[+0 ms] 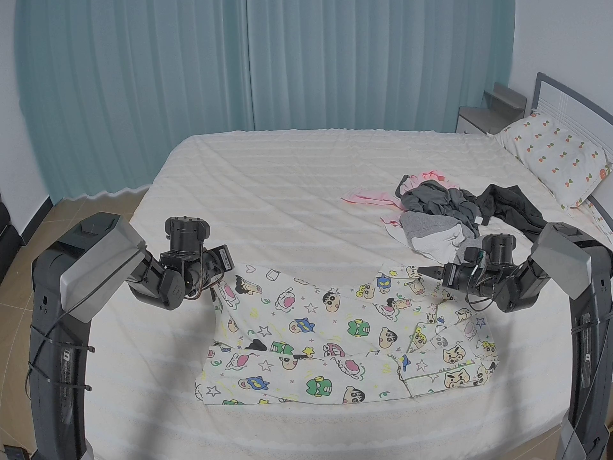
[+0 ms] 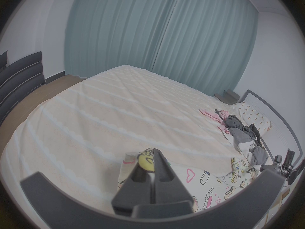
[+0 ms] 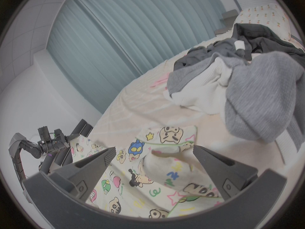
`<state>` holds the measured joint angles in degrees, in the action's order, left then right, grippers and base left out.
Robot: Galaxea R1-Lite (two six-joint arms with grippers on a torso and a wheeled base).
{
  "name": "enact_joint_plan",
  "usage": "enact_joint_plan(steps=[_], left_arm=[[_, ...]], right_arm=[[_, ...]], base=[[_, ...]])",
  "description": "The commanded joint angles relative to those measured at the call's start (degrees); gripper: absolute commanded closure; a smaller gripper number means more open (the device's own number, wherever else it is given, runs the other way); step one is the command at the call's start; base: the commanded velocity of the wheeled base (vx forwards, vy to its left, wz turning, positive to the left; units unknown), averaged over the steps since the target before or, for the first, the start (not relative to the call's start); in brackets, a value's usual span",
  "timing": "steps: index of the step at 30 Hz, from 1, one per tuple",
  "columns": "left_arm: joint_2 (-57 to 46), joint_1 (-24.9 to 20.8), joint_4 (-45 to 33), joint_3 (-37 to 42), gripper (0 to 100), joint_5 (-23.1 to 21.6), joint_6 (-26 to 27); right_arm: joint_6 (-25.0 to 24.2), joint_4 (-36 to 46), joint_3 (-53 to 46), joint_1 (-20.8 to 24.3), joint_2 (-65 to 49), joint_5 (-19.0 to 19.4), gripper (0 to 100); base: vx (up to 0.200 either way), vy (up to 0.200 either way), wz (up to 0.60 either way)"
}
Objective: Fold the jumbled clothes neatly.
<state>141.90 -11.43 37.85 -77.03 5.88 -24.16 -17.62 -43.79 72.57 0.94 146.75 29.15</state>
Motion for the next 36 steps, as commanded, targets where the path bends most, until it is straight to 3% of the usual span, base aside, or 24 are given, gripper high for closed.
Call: enact_joint_plan(steps=[1, 8, 9, 16, 21, 36], left_arm=[[0.1, 0.0, 0.0, 0.0, 100, 0.0, 0.0], [0.2, -0.1, 0.0, 0.0, 100, 0.0, 0.1], [0.3, -0.1, 0.0, 0.0, 100, 0.0, 0.1], [0.3, -0.3, 0.0, 0.0, 100, 0.0, 0.1], [0.1, -0.3, 0.0, 0.1, 100, 0.0, 0.1], [-2.2, -0.3, 0.2, 2.6, 100, 0.0, 1.0]], right_arm=[[2.2, 4.8, 3.7, 1.7, 0.4, 0.0, 0], [4.4, 10.0, 6.7, 1.7, 0.4, -0.2, 0], [4.8, 12.1, 7.8, 1.6, 0.3, -0.3, 100], [8.3, 18.5, 10.8, 1.0, 0.5, -2.5, 100], [8.9, 18.1, 10.7, 0.7, 0.3, -5.1, 100], [5.8, 0.0, 0.9, -2.4, -2.3, -4.0, 100]], base=[[0.000, 0.000, 0.00], [0.000, 0.000, 0.00], [0.000, 0.000, 0.00], [0.000, 0.000, 0.00], [0.000, 0.000, 0.00], [0.000, 0.000, 0.00]])
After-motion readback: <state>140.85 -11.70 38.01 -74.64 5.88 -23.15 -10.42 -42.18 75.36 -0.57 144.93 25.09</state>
